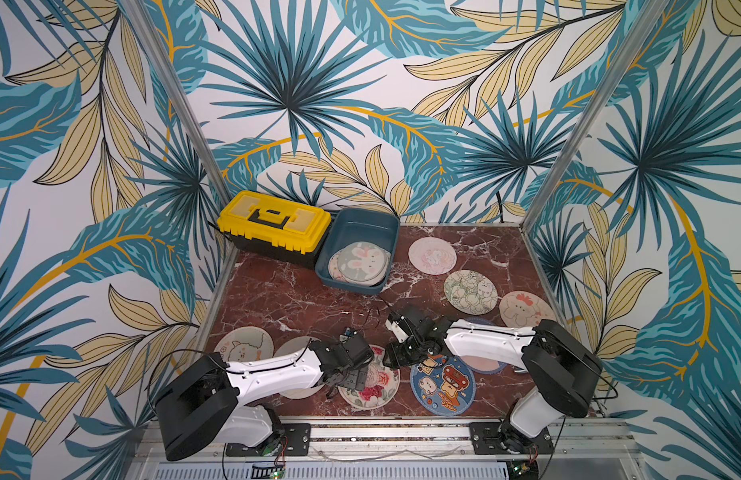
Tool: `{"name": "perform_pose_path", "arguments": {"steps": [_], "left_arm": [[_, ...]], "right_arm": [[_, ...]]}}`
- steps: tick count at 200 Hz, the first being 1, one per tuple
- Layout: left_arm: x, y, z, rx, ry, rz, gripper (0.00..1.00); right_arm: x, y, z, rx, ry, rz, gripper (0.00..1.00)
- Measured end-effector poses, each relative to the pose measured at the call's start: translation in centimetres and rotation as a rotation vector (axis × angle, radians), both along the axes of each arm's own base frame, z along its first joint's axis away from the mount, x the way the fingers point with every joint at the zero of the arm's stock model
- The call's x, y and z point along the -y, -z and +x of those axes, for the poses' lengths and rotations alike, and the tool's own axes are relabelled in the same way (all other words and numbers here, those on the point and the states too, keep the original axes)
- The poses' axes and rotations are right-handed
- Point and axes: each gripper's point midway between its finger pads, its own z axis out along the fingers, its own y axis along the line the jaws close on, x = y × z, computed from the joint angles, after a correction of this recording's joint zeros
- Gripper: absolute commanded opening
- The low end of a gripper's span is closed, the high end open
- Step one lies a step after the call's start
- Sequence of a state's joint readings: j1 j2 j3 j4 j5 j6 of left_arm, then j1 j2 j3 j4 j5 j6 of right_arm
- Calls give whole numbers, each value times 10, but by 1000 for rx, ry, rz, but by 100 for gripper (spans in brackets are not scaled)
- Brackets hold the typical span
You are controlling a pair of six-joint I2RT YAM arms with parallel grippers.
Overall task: Put the coasters into the storage box
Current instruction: Pick up the coaster from the center of the board.
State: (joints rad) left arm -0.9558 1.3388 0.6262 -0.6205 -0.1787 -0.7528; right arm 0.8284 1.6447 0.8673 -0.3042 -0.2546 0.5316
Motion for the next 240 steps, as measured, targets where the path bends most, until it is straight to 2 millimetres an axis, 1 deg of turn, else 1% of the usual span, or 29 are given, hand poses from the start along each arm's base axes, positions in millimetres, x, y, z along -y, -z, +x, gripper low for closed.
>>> {"name": "perform_pose_path", "arguments": {"steps": [18, 100, 127, 176, 210, 240], "left_arm": [[0, 0, 0, 0, 0, 0, 100], [0, 1, 0, -1, 0, 2, 100], [0, 1, 0, -1, 1, 3, 100], [0, 2, 0, -1, 0, 4, 100], [0, 1, 0, -1, -4, 2, 100], [0, 2, 0, -1, -4, 2, 100]], "right_arm": [[-1, 1, 0, -4, -1, 2, 54], [-17, 4, -7, -48, -44, 54, 35], [-21, 4, -7, -53, -48, 63, 35], [-21, 4, -7, -54, -49, 63, 34], [-22, 6, -7, -56, -52, 66, 24], [-25, 6, -6, -58, -55, 71, 23]]}}
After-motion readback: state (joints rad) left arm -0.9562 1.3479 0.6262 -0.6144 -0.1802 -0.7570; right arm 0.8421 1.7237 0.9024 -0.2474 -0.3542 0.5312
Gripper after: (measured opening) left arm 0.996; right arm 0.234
